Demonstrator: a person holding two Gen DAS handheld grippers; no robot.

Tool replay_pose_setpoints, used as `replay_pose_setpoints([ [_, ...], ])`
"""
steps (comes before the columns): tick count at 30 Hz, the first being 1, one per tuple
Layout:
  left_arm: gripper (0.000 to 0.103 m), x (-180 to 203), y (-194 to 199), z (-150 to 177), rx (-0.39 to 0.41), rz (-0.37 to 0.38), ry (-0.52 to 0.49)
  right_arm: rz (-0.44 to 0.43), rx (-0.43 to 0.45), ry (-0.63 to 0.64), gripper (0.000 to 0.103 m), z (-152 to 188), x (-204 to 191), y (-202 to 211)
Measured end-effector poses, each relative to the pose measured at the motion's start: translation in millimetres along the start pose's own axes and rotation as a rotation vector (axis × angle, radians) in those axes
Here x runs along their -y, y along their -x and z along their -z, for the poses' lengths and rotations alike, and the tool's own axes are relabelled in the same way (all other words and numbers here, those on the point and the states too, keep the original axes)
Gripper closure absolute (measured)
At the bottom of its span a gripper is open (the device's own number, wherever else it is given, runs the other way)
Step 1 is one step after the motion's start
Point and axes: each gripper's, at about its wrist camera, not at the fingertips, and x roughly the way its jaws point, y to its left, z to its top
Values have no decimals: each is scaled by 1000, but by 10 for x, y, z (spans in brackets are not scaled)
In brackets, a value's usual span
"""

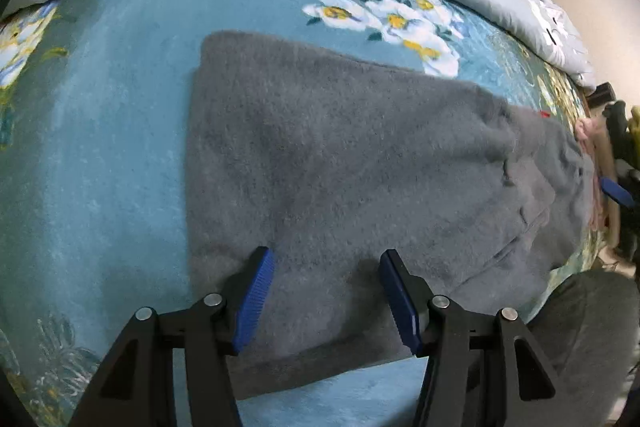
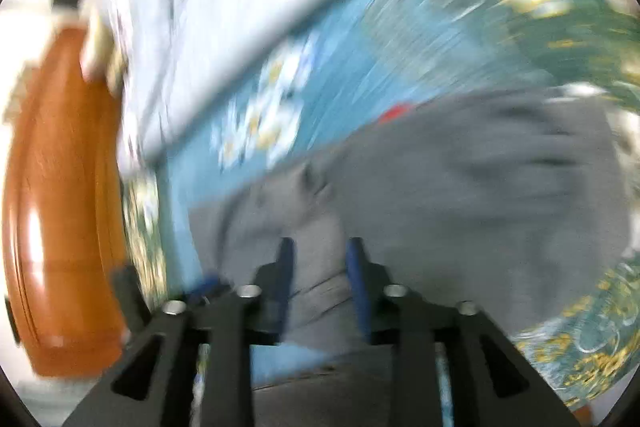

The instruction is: Fold clothes

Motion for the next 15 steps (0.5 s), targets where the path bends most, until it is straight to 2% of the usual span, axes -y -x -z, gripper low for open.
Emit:
replay_pose_setpoints([
  [1,43,4,16,33,15,-2,-10,5,94,-39,57,62,218,195],
  [3,43,14,30,42,13,-9,-20,37,239,-169,49,163,743,482],
  [7,43,-90,97,-22,8,37,49,53,308,-429,47,465,1596,585],
  [13,43,-433,403,-43,63,28,168,-83,382,-630,47,421,2069,391],
  [15,43,-583,514,-9,86,24,214,-74,398,-664,47,319,2137,347],
])
